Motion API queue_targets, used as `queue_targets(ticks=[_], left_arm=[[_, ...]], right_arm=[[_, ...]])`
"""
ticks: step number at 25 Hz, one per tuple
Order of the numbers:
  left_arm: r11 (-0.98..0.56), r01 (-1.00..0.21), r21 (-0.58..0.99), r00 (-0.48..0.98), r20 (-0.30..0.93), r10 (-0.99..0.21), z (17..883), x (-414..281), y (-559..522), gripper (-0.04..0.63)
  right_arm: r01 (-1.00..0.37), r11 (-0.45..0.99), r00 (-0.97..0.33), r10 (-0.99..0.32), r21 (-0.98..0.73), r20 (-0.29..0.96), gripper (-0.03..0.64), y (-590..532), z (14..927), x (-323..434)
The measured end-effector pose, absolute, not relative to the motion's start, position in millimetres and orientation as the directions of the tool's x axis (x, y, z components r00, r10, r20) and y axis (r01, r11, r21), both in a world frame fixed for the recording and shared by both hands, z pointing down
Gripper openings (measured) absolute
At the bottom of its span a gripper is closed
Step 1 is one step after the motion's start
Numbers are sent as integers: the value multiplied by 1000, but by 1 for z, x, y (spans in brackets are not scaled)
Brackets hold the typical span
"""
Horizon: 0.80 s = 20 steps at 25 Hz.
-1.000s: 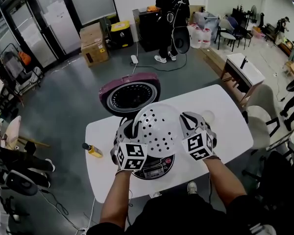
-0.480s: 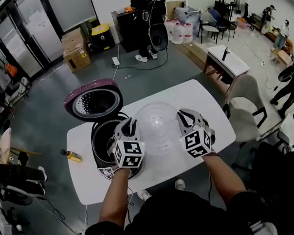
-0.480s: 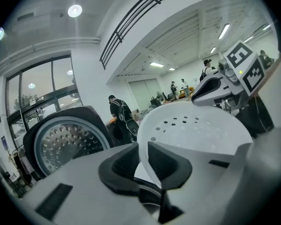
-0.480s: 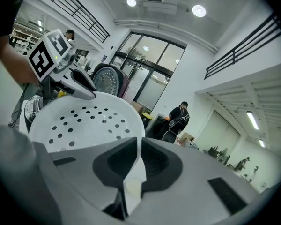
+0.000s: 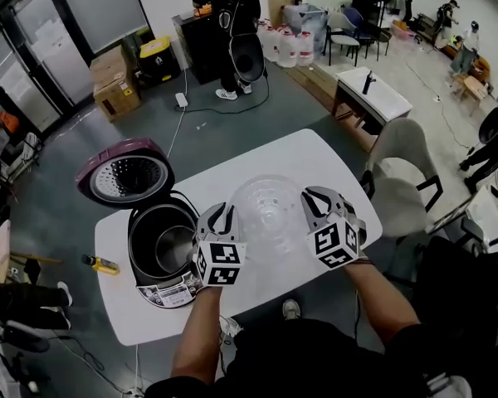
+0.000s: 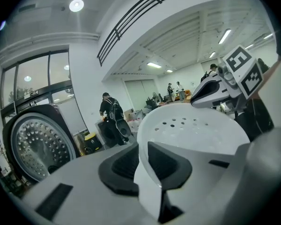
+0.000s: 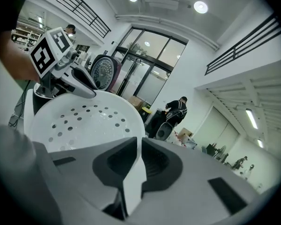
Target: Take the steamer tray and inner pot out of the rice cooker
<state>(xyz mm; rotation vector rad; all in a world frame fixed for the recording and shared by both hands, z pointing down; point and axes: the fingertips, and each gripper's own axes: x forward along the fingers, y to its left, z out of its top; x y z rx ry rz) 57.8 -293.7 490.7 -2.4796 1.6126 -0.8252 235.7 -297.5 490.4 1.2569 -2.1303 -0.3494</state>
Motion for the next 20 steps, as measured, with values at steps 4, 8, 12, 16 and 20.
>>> queue_targets(ticks=[4,8,12,16,20], left_arm=[[-467,-826,-315,310,439,-843,517,76,-294,63],[-495,-823,-279,320,494,-809,551,92,-289,66],[-519,-819,-244,329,541,-774,584,108,-283,65],[-547,-809,-216,343,582,-737,623,125,-285,64],[-572,-808,-139,375,629,-681,669,137,-286,63]], right_arm=[[-689,523,-338,-844,502,416,31,-297,514,253],[-690,540,-328,-827,483,456,31,-293,542,269],[-686,569,-318,-795,454,517,31,-287,578,285],[-686,586,-304,-770,432,562,29,-285,620,301],[-685,601,-291,-743,411,603,28,-285,660,313]])
